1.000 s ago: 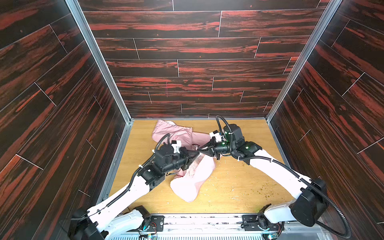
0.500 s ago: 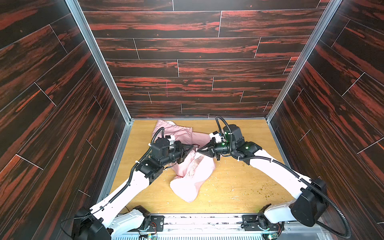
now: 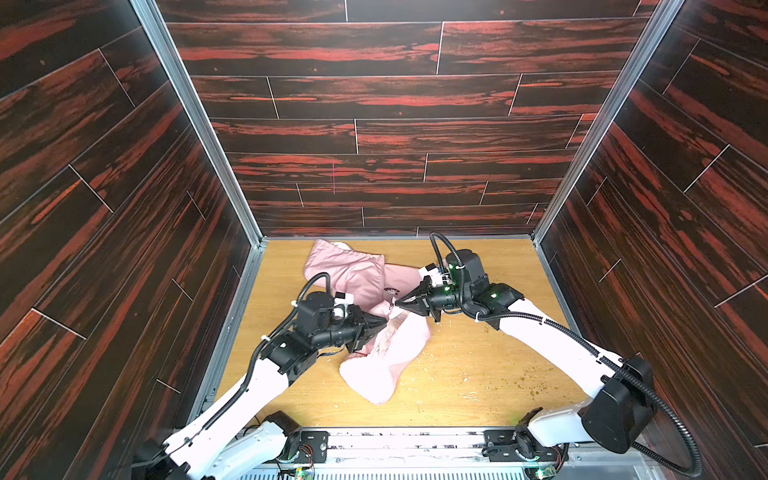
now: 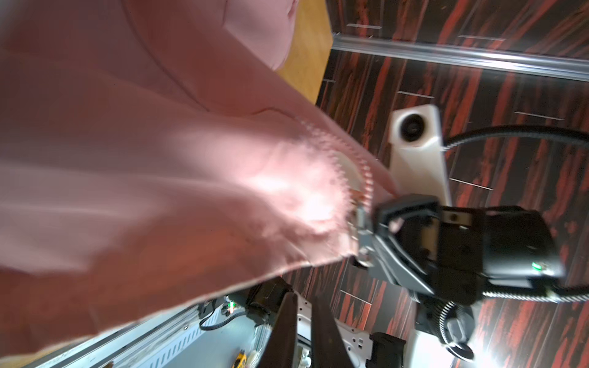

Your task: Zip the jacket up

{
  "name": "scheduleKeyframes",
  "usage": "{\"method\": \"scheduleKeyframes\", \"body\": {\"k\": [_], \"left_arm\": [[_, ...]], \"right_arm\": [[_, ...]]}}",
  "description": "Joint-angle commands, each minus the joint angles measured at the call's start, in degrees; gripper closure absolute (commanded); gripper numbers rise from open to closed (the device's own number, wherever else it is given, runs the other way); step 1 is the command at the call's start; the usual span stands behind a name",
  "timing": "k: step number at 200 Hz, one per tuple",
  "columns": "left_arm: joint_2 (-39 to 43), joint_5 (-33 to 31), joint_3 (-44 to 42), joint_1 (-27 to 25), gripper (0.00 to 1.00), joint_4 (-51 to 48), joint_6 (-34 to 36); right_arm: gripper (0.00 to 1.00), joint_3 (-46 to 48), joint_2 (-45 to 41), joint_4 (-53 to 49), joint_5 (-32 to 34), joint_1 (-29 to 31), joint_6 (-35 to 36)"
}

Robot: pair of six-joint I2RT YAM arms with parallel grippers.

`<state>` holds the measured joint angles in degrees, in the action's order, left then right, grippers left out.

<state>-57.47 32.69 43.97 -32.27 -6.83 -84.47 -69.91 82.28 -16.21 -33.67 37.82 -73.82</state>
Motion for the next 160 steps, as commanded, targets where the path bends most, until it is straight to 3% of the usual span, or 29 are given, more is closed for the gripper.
{"method": "scheduleKeyframes", "body": {"k": [1, 50, 120, 160], "left_arm": [[-3.26, 3.21, 4.06, -2.20, 0.86, 2.85, 0.20], [-6.42, 2.13, 4.45, -3.21, 0.86, 12.35, -3.57], [-5.44, 0.49, 2.12, -1.51, 0.90, 16.13, -4.91], [-4.37, 1.02, 1.72, 0.85, 0.91, 13.42, -3.20]], "right_arm": [[1.00, -1.53, -0.62, -0.40, 0.25, -0.01, 0.61], [1.00, -1.63, -0.88, -0.84, 0.80, 0.02, 0.67], [1.00, -1.21, -1.94, -1.41, 1.19, -0.02, 0.86], [1.00, -1.08, -2.55, -1.55, 0.92, -0.01, 0.87]]}}
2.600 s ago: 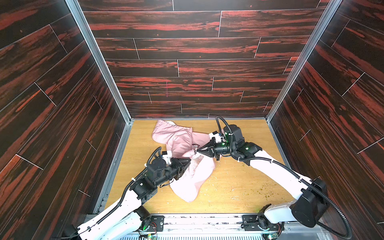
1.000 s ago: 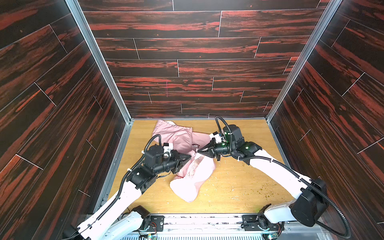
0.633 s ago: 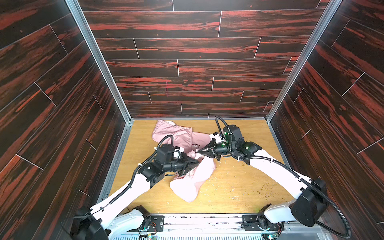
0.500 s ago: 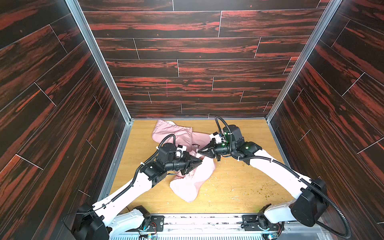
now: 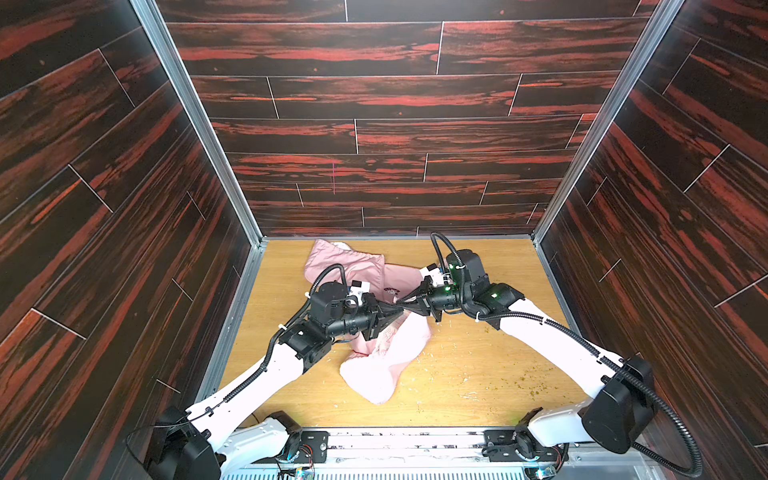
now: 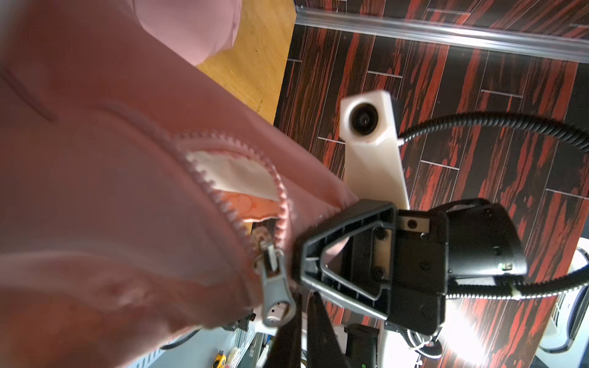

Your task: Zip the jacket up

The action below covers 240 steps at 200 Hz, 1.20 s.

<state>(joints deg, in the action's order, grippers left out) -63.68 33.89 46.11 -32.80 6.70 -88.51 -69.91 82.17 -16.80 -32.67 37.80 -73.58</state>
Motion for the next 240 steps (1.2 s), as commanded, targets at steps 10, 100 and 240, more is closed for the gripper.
{"method": "scheduleKeyframes", "body": {"k": [10, 100, 240], "left_arm": [[1.97, -0.38, -0.38, 2.05, 0.92, -1.25, 1.69], [-0.12, -11.73, 0.88, 4.36, 0.93, -0.87, 2.30], [16.47, -38.55, 5.25, -16.59, 0.48, -27.62, -11.98]], "right_arm": [[1.00, -1.17, -2.50, -1.04, -0.10, 0.02, 0.67], [1.00, 0.08, -3.94, -1.40, -0.54, 0.00, 0.94], [1.00, 1.15, 0.97, 3.11, 2.24, 0.02, 1.90]]}}
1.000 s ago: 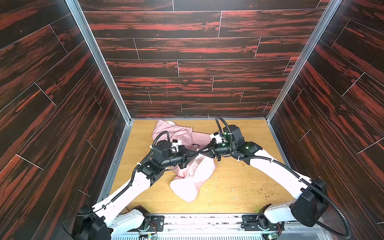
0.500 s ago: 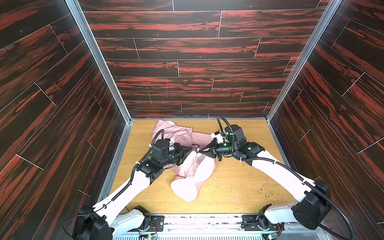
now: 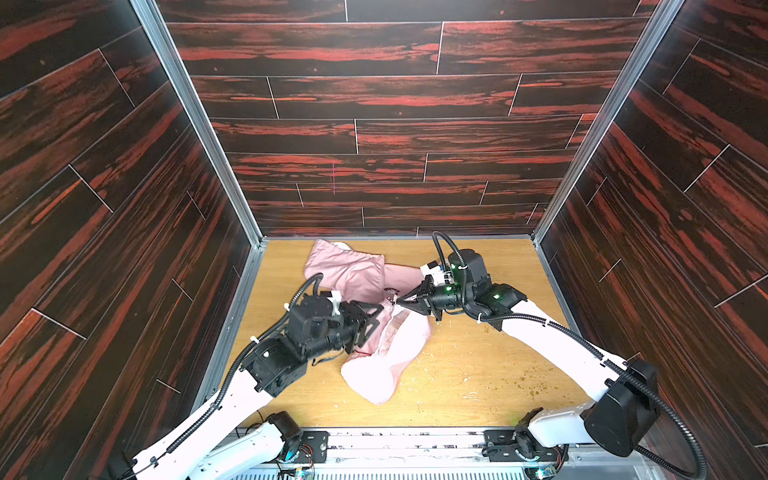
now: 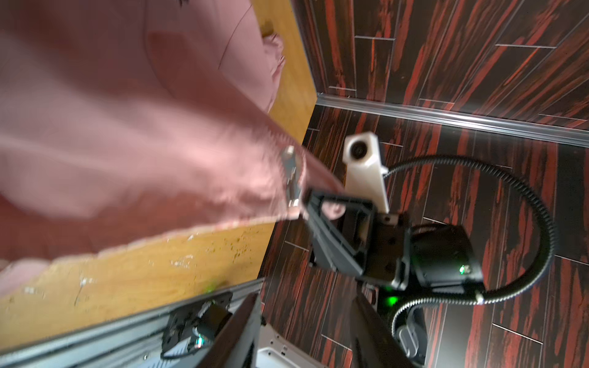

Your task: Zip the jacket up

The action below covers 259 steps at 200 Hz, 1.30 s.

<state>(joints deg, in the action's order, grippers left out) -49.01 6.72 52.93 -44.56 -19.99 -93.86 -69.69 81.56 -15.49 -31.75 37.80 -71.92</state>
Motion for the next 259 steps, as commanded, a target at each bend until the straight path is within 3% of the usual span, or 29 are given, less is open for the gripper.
{"method": "scheduleKeyframes", "body": {"k": [1, 47, 87, 117, 159, 220, 259], "left_arm": [[1.85, -11.82, -1.71, -5.05, 0.48, -0.80, -6.92], [-3.02, -23.18, -5.85, -14.03, 0.41, 13.80, -13.13], [-3.45, -32.24, -6.22, -18.08, 0.41, 14.63, -14.18], [-3.03, -39.15, -10.24, -19.51, 0.40, 21.28, -15.59], [-8.34, -39.36, -10.11, -19.78, 0.40, 29.30, -16.52], [-8.97, -47.59, -12.67, -20.13, 0.39, 36.23, -14.60], [-12.92, -47.77, -13.21, -20.13, 0.39, 42.47, -15.20]], "right_arm": [[1.00, 0.95, 1.58, 1.78, 1.37, 0.01, 0.18], [1.00, 1.53, 1.23, 2.84, 2.81, 0.01, -0.78], [1.00, 1.40, 1.02, 2.89, 3.27, -0.01, -1.65], [1.00, 2.09, -0.06, 4.20, 3.49, 0.01, -3.63], [1.00, 1.45, -0.40, 5.01, 3.18, 0.02, -5.22], [1.00, 0.96, -1.40, 5.20, 2.40, 0.02, -6.80], [1.00, 0.34, -1.90, 4.64, 1.95, -0.01, -6.69]]}}
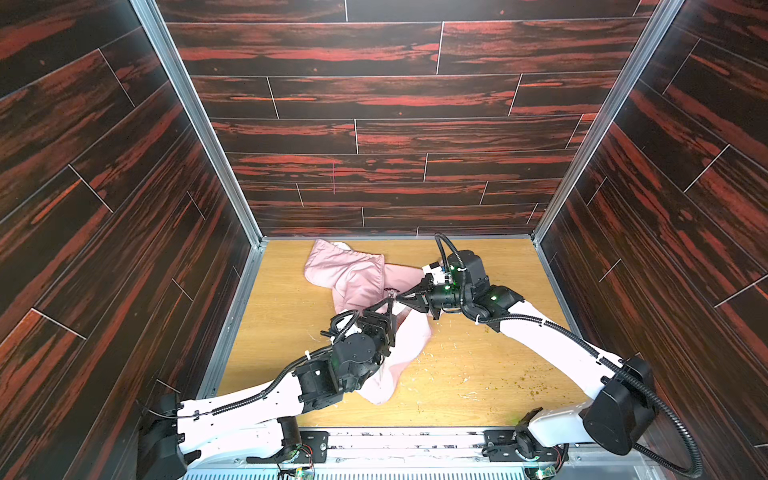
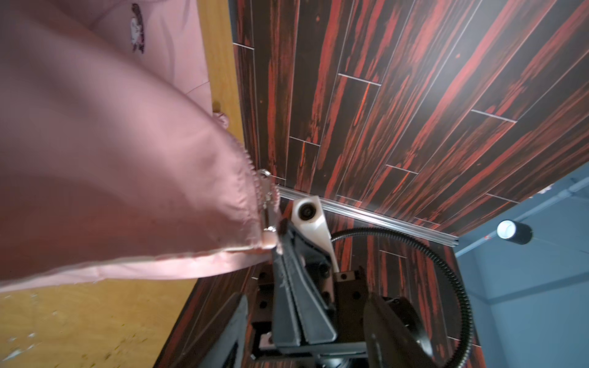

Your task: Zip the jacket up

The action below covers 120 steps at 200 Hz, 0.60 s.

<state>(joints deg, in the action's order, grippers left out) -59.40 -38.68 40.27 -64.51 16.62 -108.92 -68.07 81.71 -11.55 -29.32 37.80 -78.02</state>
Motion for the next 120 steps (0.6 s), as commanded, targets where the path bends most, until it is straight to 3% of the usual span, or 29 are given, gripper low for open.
{"method": "scheduleKeyframes", "body": {"k": [1, 45, 120], "left_arm": [[-2.64, -2.37, -0.51, -0.18, 0.39, 6.00, -0.15], [-6.33, -2.14, 0.88, -0.23, 0.39, 8.92, -0.06], [-5.51, -10.60, -4.14, -0.45, 0.39, 12.85, 3.37]], "right_arm": [[1.00, -1.32, -2.02, 0.68, -0.43, -0.01, -0.57], [1.00, -1.41, -2.30, 0.05, -1.43, 0.04, -0.20], [1.00, -1.71, -3.56, -0.40, -2.47, 0.01, -0.37]]}}
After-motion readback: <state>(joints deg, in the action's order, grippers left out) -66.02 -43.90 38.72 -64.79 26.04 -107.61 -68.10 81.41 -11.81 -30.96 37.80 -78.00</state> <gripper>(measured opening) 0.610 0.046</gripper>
